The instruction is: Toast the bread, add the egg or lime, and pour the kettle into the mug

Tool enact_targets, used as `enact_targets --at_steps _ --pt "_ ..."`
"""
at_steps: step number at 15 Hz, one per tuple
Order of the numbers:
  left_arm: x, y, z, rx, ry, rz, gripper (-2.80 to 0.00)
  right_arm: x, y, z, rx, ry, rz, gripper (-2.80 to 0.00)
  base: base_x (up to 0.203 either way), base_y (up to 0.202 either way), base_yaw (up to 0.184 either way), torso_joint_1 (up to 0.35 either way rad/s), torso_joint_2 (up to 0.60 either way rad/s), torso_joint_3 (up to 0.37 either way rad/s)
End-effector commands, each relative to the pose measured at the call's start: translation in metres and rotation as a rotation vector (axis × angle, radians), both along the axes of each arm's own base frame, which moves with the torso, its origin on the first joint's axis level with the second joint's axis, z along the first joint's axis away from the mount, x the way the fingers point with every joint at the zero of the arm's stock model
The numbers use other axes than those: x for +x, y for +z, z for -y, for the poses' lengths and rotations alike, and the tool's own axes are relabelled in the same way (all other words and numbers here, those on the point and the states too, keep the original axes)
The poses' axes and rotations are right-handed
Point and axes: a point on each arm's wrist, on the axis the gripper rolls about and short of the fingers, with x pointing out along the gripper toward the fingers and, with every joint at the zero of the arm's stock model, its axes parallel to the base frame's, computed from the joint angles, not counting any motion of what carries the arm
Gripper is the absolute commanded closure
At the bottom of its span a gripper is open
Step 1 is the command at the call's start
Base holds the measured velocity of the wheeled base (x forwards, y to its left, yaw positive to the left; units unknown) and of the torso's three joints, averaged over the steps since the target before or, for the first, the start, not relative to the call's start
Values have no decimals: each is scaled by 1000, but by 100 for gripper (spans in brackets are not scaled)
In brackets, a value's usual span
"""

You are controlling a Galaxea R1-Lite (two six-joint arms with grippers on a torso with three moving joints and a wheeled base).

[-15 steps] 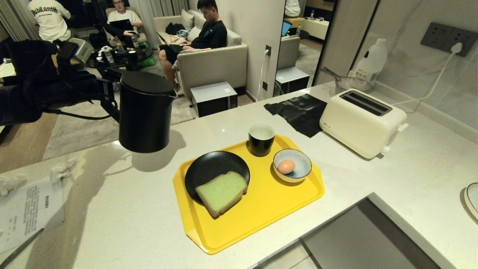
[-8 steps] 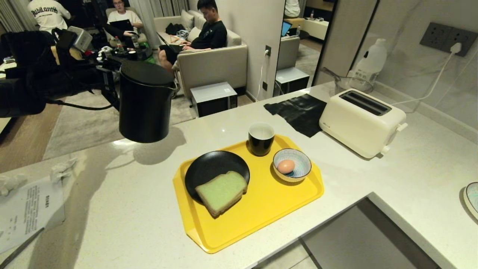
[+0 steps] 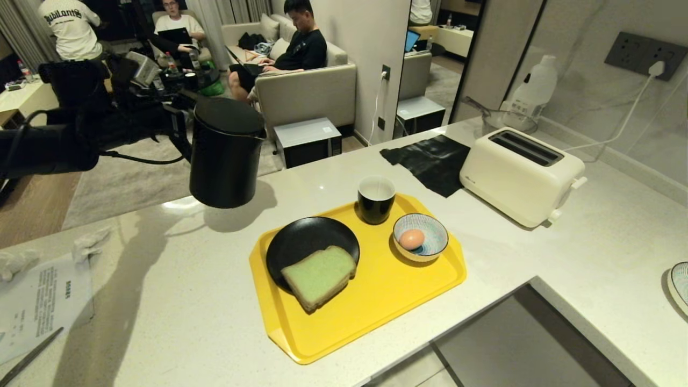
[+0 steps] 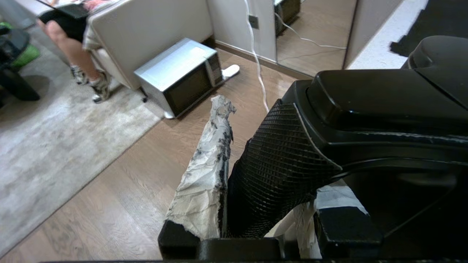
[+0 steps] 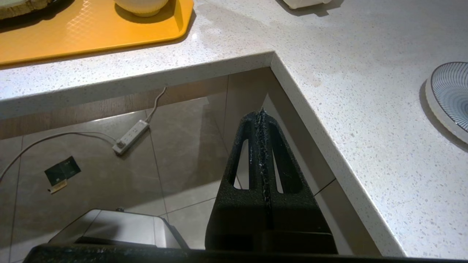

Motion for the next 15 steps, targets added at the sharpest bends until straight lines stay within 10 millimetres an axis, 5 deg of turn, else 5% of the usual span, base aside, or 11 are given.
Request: enact_targets --at_steps 1,9,15 --pt "2 2 19 -8 -26 29 0 0 0 0 -1 1 -2 0 0 0 0 0 0 0" --pt "-15 30 32 -78 41 87 0 0 0 0 0 1 -2 0 0 0 0 0 0 0" --pt "-10 24 46 -83 83 72 0 0 0 0 0 1 -1 0 0 0 0 0 0 0"
